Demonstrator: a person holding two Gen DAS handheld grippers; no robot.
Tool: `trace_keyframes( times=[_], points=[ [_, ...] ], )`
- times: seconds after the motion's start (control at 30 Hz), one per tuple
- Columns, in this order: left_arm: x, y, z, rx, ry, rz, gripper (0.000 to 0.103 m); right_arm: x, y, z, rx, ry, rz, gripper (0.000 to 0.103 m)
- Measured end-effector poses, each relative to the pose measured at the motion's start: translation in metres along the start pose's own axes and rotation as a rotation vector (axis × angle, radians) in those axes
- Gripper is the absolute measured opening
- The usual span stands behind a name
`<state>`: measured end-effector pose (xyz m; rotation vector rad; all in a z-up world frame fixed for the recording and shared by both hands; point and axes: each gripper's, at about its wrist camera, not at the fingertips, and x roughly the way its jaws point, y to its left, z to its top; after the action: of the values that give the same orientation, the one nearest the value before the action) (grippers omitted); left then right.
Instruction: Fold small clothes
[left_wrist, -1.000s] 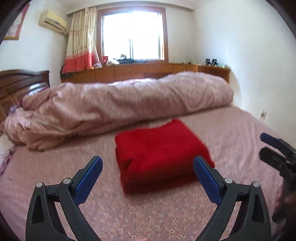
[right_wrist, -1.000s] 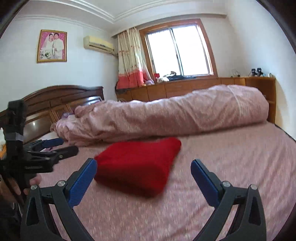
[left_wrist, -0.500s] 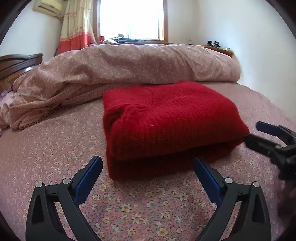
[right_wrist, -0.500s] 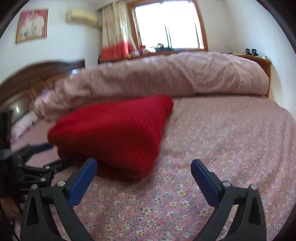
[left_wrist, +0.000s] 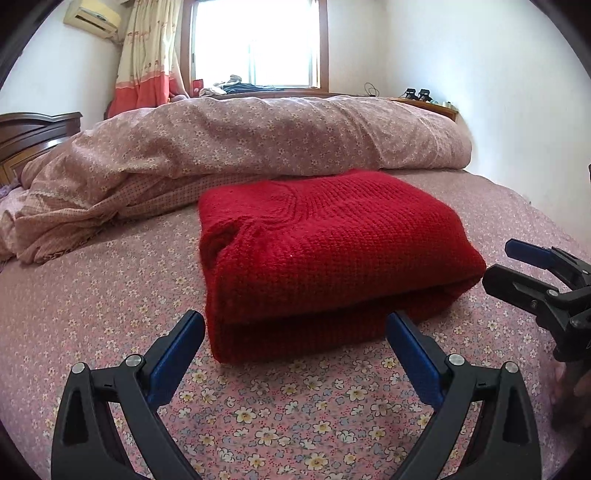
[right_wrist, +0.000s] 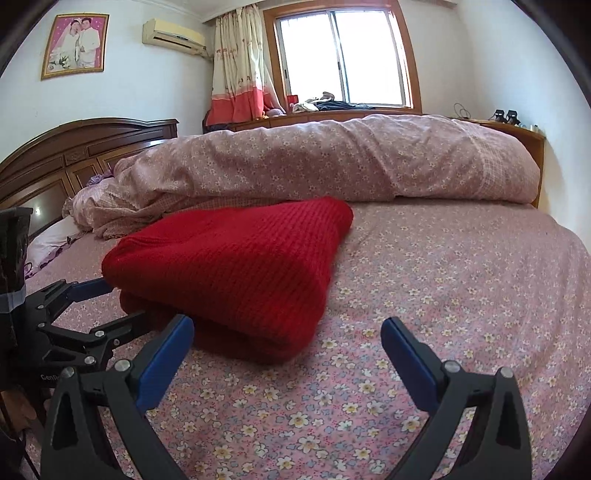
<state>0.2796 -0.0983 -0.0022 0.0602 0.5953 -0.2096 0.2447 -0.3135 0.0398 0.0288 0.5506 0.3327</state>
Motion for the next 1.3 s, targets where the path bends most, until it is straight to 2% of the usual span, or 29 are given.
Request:
trace_keyframes(
  times=[1.3],
  points=[
    [0.0025, 0.0034, 0.0006, -0.006, 0.005, -0.003, 0.095, 0.0023, 0.0008, -0.0015, 0.002, 0.013, 0.003, 0.103]
  ],
)
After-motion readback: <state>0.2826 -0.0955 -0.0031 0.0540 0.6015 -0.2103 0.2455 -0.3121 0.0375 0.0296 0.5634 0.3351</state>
